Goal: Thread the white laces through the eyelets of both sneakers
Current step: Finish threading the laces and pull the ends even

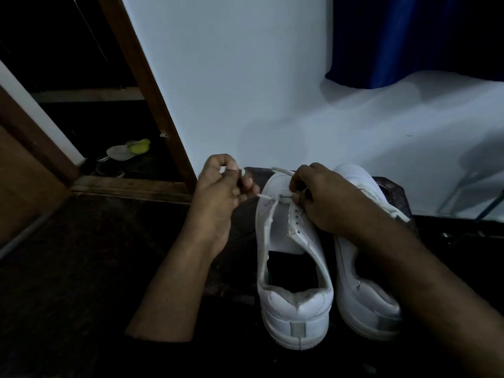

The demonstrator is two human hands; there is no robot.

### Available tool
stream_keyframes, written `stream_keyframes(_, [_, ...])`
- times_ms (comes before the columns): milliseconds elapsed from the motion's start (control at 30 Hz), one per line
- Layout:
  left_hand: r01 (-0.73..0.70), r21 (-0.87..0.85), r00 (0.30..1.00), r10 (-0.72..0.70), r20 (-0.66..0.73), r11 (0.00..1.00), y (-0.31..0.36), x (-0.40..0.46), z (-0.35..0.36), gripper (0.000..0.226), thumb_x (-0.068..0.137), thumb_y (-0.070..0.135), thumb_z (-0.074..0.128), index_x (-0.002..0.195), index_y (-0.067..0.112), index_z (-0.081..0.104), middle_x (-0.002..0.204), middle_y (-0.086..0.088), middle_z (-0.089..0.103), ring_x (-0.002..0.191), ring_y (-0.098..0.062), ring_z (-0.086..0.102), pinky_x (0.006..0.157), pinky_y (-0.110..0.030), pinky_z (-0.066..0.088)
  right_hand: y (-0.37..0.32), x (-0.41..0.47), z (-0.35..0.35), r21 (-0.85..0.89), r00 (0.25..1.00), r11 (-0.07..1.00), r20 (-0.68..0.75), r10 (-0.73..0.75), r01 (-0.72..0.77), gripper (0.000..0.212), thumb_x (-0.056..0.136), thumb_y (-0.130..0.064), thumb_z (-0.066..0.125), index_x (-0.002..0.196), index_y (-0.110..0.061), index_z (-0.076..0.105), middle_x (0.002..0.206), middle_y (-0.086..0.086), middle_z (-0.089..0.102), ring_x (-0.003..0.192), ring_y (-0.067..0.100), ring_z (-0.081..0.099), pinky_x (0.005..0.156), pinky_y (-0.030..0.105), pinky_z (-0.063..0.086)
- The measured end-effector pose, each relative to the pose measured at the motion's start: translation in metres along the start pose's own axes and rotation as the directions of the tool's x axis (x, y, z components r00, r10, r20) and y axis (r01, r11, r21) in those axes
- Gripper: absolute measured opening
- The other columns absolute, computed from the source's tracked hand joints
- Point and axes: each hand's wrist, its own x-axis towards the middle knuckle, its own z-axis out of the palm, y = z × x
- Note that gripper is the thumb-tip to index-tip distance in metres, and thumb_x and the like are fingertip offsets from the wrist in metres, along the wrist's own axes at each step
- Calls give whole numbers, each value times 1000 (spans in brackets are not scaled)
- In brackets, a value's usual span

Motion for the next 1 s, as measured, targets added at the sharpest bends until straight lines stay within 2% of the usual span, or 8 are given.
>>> stream_keyframes(133, [-264,619,965,198,174,740,-17,0,-2,11,107,17,47,97,20,51,83,6,59,75,-10,57,67,-27,49,1,-3,-3,-105,999,994,42,-19,24,20,99,-28,56,110,-12,51,105,7,58,93,26,55,82,37,45])
stream_keyframes(333, [-297,845,951,60,303,445,-19,1,-1,33,102,38,59,77,18,60,74,1,61,70,-16,57,64,-34,41,0,-9,-8,-178,992,982,119,-41,62,25,102,-32,48,114,-10,46,89,4,60,92,32,62,79,42,49])
stream_keyframes(433, [-189,768,976,32,215,612,-19,2,-2,44,104,37,57,67,14,54,61,5,53,60,-13,48,62,-35,42,-1,-10,-13,-246,996,967,58,-62,74,21,101,-34,50,114,-18,48,97,2,68,95,29,62,77,36,38])
stream_keyframes(567, [-7,316,999,-4,32,949,-8,-4,9,40,110,27,47,74,20,61,67,14,67,70,0,62,72,-20,49,0,-8,-26,-89,987,993,-135,-84,72,17,98,-42,56,98,-25,57,83,-7,68,84,23,63,74,34,41])
stream_keyframes(667, [8,-161,999,-1,42,987,5,-1,11,37,111,27,41,79,17,56,76,0,70,78,-18,69,80,-34,56,4,-6,-31,59,982,997,-188,-37,49,24,96,-50,54,88,-27,60,69,-10,64,71,15,61,66,33,44])
stream_keyframes(733, [-25,-381,998,45,44,924,11,0,9,38,112,29,37,79,18,52,65,1,59,54,-12,57,61,-29,55,3,-6,-31,92,970,995,-243,-14,37,36,95,-56,50,81,-25,61,61,-8,59,65,13,58,60,32,43])
stream_keyframes(867, [-135,-169,991,136,-3,976,12,-3,8,34,110,34,39,83,18,50,63,3,53,44,-8,38,44,-22,36,-7,-10,-36,167,907,983,-421,-3,81,57,98,-63,45,66,-16,55,52,0,54,54,18,54,54,33,45])
stream_keyframes(1000, [-189,74,975,178,134,979,7,-11,17,33,106,29,50,95,0,63,95,-8,76,85,-17,67,81,-30,54,-12,-9,-37,404,972,896,-214,-100,181,41,98,-51,55,75,-19,65,57,-4,61,52,13,56,55,31,46])
